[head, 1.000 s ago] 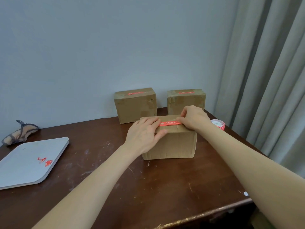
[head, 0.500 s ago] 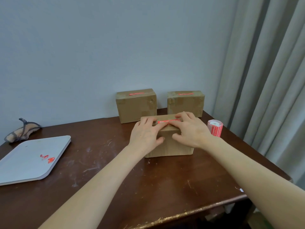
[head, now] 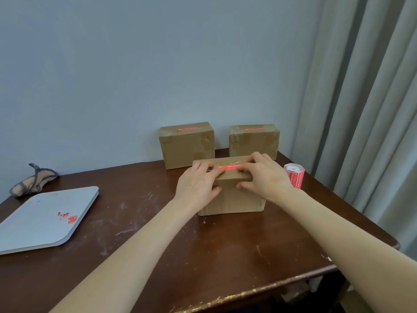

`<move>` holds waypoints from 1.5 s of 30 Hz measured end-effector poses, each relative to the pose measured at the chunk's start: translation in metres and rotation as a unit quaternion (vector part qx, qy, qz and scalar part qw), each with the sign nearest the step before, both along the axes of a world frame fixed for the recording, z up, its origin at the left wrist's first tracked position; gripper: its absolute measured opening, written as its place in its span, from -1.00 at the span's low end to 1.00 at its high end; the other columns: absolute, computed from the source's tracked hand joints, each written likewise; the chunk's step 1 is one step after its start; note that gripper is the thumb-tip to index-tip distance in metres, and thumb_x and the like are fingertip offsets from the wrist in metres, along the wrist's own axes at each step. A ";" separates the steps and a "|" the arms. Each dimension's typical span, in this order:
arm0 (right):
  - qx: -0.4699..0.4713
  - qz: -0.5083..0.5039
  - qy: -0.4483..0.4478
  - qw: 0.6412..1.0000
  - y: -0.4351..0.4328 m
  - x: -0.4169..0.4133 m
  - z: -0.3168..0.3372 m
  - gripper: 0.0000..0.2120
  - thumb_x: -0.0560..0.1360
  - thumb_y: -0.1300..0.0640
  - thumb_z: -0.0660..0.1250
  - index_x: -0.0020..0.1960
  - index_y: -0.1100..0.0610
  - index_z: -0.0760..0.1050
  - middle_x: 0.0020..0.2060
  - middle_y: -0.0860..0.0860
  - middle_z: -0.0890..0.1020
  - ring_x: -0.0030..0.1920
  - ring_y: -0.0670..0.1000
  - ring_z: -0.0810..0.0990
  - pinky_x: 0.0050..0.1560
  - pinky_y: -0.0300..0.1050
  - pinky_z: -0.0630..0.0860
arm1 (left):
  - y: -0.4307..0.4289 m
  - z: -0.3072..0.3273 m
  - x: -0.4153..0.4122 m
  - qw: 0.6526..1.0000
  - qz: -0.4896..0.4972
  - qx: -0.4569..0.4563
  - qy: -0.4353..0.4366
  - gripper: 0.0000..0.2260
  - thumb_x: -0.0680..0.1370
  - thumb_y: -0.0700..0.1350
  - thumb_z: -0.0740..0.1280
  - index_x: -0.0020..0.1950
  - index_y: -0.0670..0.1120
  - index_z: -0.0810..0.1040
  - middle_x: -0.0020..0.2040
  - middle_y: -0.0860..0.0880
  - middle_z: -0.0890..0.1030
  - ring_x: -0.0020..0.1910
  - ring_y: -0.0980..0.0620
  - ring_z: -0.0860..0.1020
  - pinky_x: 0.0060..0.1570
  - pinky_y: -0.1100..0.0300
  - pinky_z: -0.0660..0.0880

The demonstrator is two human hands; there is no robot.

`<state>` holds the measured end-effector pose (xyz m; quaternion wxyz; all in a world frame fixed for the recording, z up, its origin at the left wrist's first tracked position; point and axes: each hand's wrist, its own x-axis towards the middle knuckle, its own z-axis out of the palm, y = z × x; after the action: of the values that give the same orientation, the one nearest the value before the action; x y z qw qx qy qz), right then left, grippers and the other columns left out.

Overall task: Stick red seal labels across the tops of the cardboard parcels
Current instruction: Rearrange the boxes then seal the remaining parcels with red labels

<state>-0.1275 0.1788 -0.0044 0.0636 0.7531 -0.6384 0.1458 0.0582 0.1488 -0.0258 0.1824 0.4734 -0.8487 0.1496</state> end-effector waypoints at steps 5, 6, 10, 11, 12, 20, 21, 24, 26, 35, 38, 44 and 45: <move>0.013 -0.019 -0.036 0.999 0.002 -0.009 0.000 -0.47 0.44 -0.15 0.41 0.31 0.08 0.49 0.18 0.00 0.40 0.23 0.02 0.36 0.14 -0.07 0.45 | 0.000 0.002 0.003 1.000 0.001 0.011 0.021 -0.53 0.53 0.07 0.30 0.43 0.08 0.34 0.36 0.08 0.40 0.35 0.05 0.31 0.17 0.21 0.39; 0.019 -0.017 -0.033 0.999 0.001 -0.009 0.001 -0.47 0.43 -0.15 0.41 0.31 0.08 0.49 0.18 0.00 0.40 0.22 0.02 0.36 0.15 -0.07 0.45 | 0.000 0.003 0.002 1.000 0.001 0.011 0.018 -0.53 0.53 0.07 0.30 0.43 0.08 0.34 0.36 0.08 0.40 0.35 0.05 0.31 0.16 0.21 0.39; 0.026 -0.016 -0.047 0.998 0.000 -0.010 0.005 -0.47 0.40 -0.15 0.45 0.27 0.10 0.52 0.13 0.00 0.41 0.13 0.01 0.41 0.11 -0.09 0.47 | -0.001 0.005 0.005 0.999 0.004 0.034 0.036 -0.52 0.52 0.06 0.32 0.42 0.02 0.35 0.37 0.09 0.40 0.35 0.09 0.32 0.17 0.21 0.40; 0.025 -0.019 -0.052 0.998 0.000 -0.010 0.005 -0.46 0.39 -0.14 0.46 0.27 0.11 0.52 0.12 0.00 0.41 0.13 0.01 0.42 0.11 -0.09 0.47 | -0.001 0.005 0.005 0.998 0.005 0.039 0.048 -0.51 0.52 0.06 0.33 0.42 0.00 0.36 0.37 0.09 0.40 0.34 0.10 0.32 0.17 0.21 0.40; 0.024 -0.022 -0.051 0.998 -0.001 -0.011 0.004 -0.45 0.38 -0.15 0.46 0.26 0.11 0.51 0.12 0.00 0.41 0.13 0.01 0.42 0.11 -0.09 0.47 | -0.001 0.005 0.005 0.998 0.005 0.041 0.053 -0.51 0.51 0.06 0.34 0.42 -0.01 0.37 0.36 0.09 0.40 0.33 0.10 0.33 0.17 0.22 0.39; 0.022 -0.024 0.035 0.999 -0.005 -0.001 0.004 -0.17 0.33 -0.31 0.41 0.49 -0.13 0.18 0.25 0.05 0.33 0.24 0.09 0.32 0.14 -0.06 0.41 | -0.002 0.006 -0.009 0.999 0.052 0.008 -0.012 -0.36 0.45 0.32 0.25 0.47 0.18 0.17 0.32 -0.04 0.38 0.23 -0.04 0.37 0.13 0.13 0.37; 0.021 -0.026 0.049 0.998 -0.005 0.001 0.004 -0.18 0.33 -0.33 0.39 0.49 -0.16 0.17 0.24 0.06 0.33 0.23 0.10 0.32 0.15 -0.06 0.40 | -0.002 0.005 -0.012 0.998 0.059 0.007 -0.023 -0.36 0.45 0.34 0.24 0.47 0.22 0.15 0.32 -0.05 0.36 0.24 -0.07 0.35 0.15 0.10 0.35; 0.007 -0.028 0.075 0.997 -0.007 0.005 0.002 -0.27 0.37 -0.36 0.32 0.47 -0.20 0.20 0.23 0.07 0.34 0.21 0.12 0.31 0.15 -0.06 0.37 | -0.002 0.005 -0.017 0.997 0.075 0.000 -0.028 -0.40 0.45 0.34 0.22 0.44 0.25 0.19 0.33 -0.06 0.33 0.24 -0.09 0.33 0.15 0.05 0.33; 0.000 -0.029 0.070 0.997 -0.008 0.005 0.001 -0.31 0.40 -0.35 0.30 0.47 -0.19 0.23 0.23 0.07 0.35 0.21 0.11 0.31 0.15 -0.06 0.37 | -0.003 0.005 -0.018 0.997 0.078 -0.005 -0.022 -0.43 0.45 0.33 0.24 0.42 0.23 0.24 0.32 -0.05 0.35 0.24 -0.09 0.34 0.14 0.05 0.33; 0.022 -0.040 0.010 0.999 -0.008 -0.003 0.003 -0.30 0.34 -0.30 0.42 0.38 -0.01 0.41 0.25 0.01 0.39 0.24 0.05 0.33 0.14 -0.07 0.43 | -0.003 0.006 -0.012 0.998 0.066 -0.004 -0.001 -0.40 0.45 0.28 0.29 0.42 0.07 0.32 0.28 -0.01 0.40 0.21 -0.02 0.38 0.09 0.15 0.38; 0.025 -0.040 0.007 0.999 -0.008 -0.004 0.003 -0.29 0.34 -0.28 0.43 0.38 0.04 0.40 0.25 0.01 0.41 0.25 0.05 0.34 0.16 -0.06 0.43 | -0.002 0.005 -0.012 0.998 0.063 -0.008 -0.002 -0.40 0.45 0.28 0.29 0.41 0.03 0.34 0.31 0.00 0.41 0.23 -0.01 0.39 0.09 0.16 0.40; 0.022 -0.035 -0.006 0.999 -0.006 -0.008 0.002 -0.31 0.36 -0.26 0.42 0.37 0.06 0.41 0.27 0.00 0.42 0.27 0.03 0.35 0.19 -0.06 0.43 | -0.001 0.007 -0.006 0.998 0.053 0.008 0.019 -0.41 0.46 0.24 0.32 0.40 -0.02 0.35 0.32 0.04 0.41 0.28 0.05 0.37 0.08 0.20 0.43; 0.018 -0.034 -0.010 0.999 -0.005 -0.009 0.001 -0.31 0.36 -0.25 0.43 0.38 0.07 0.40 0.27 0.01 0.43 0.27 0.03 0.36 0.20 -0.06 0.43 | 0.000 0.007 -0.006 0.998 0.051 0.010 0.023 -0.42 0.46 0.23 0.32 0.40 -0.01 0.35 0.32 0.04 0.41 0.28 0.05 0.36 0.09 0.20 0.43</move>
<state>-0.1362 0.1735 -0.0031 0.0483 0.7303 -0.6670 0.1395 0.0525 0.1489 -0.0193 0.1893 0.5207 -0.8206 0.1397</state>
